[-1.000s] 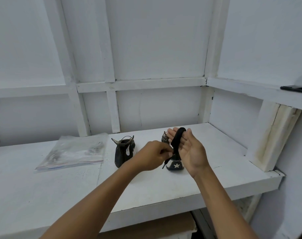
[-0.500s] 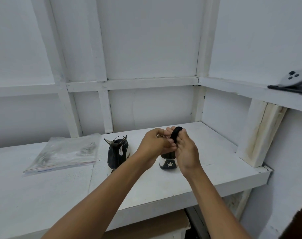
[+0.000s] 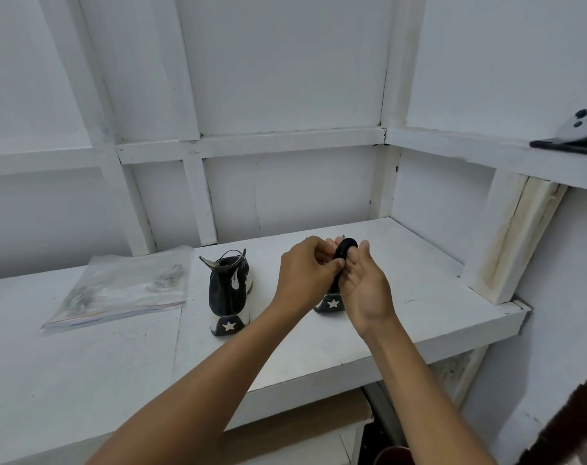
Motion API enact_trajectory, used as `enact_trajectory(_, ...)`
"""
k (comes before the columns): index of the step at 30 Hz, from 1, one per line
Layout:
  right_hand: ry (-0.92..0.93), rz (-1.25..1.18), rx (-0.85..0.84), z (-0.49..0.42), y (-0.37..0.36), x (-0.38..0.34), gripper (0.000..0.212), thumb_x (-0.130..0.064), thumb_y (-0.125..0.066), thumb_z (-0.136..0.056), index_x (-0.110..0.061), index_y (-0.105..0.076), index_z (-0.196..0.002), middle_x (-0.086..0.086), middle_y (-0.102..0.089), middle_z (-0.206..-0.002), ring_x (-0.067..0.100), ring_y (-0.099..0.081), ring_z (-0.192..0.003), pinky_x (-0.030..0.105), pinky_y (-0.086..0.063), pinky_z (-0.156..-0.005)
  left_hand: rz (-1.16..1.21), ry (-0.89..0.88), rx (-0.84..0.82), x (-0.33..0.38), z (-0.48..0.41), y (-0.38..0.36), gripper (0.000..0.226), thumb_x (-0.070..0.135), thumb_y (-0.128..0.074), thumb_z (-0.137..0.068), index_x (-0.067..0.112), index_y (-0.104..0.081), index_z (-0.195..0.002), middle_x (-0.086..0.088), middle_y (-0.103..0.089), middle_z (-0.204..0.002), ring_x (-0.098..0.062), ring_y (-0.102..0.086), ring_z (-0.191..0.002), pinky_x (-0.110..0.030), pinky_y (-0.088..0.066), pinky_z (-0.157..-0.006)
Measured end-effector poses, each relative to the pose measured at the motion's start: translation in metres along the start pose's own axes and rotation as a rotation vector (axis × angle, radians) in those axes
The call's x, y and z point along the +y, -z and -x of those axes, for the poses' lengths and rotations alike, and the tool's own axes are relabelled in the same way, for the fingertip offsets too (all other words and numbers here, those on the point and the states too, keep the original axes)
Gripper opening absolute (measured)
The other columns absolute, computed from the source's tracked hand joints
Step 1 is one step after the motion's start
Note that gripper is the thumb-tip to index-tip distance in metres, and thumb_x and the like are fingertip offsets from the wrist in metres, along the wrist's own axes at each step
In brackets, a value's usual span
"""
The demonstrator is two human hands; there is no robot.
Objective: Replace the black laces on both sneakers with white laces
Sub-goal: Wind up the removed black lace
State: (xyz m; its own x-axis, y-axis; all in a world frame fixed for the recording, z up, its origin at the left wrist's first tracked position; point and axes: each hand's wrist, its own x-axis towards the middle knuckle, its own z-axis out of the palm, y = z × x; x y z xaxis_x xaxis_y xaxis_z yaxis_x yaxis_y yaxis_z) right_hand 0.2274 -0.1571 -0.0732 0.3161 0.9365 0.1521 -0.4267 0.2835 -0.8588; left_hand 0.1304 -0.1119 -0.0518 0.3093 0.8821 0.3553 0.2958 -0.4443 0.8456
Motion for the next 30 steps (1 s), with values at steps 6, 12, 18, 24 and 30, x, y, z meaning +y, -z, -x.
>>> enact_trajectory(6, -0.018, 0.032, 0.004, 0.011, 0.008, 0.003, 0.049, -0.034, -0.02, -0.107, -0.012, -0.063, -0.11, -0.002, -0.076, -0.1, 0.009, -0.069, -0.1, 0.019, -0.053, -0.083, -0.057, 0.021, -0.122, -0.003, 0.002, -0.007, 0.024, 0.014, -0.074, -0.085, 0.031, -0.06, -0.075, 0.012, -0.064, -0.072, -0.003, -0.062, -0.07, -0.025, -0.054, -0.076)
enact_trajectory(12, 0.006, -0.038, 0.049, 0.02, 0.02, 0.001, 0.044, -0.03, -0.022, -0.108, -0.01, -0.061, -0.105, -0.002, -0.073, -0.094, 0.01, -0.068, -0.094, 0.019, -0.054, -0.078, -0.192, -0.061, -0.239, 0.001, 0.004, -0.02, 0.018, 0.02, -0.069, -0.088, 0.027, -0.059, -0.074, 0.013, -0.061, -0.068, -0.006, -0.058, -0.067, -0.025, -0.048, -0.068)
enact_trajectory(18, 0.042, -0.004, 0.097, 0.028, 0.032, -0.011, 0.043, -0.027, -0.024, -0.108, -0.01, -0.062, -0.098, -0.004, -0.074, -0.084, 0.004, -0.07, -0.083, 0.017, -0.054, -0.069, -0.224, -0.139, -0.227, 0.006, 0.009, -0.039, 0.019, 0.02, -0.061, -0.088, 0.02, -0.052, -0.072, 0.008, -0.059, -0.069, -0.017, -0.058, -0.069, -0.033, -0.047, -0.066)
enact_trajectory(24, 0.042, 0.031, 0.186, 0.03, 0.042, -0.015, 0.037, -0.024, -0.032, -0.108, -0.008, -0.063, -0.095, 0.004, -0.069, -0.089, 0.014, -0.066, -0.085, 0.023, -0.052, -0.075, -0.161, -0.132, -0.244, 0.009, 0.008, -0.053, 0.008, 0.016, -0.059, -0.089, 0.008, -0.056, -0.088, -0.006, -0.066, -0.082, -0.023, -0.063, -0.077, -0.035, -0.049, -0.068)
enact_trajectory(30, 0.025, 0.175, 0.592, 0.026, 0.056, -0.009, 0.027, -0.005, -0.062, -0.092, -0.004, -0.067, -0.066, 0.014, -0.055, -0.078, 0.026, -0.049, -0.076, 0.041, -0.042, -0.07, -0.139, -0.098, -0.297, 0.006, 0.011, -0.069, 0.012, 0.018, -0.058, -0.09, 0.006, -0.054, -0.089, -0.004, -0.061, -0.074, -0.026, -0.059, -0.072, -0.034, -0.045, -0.061)
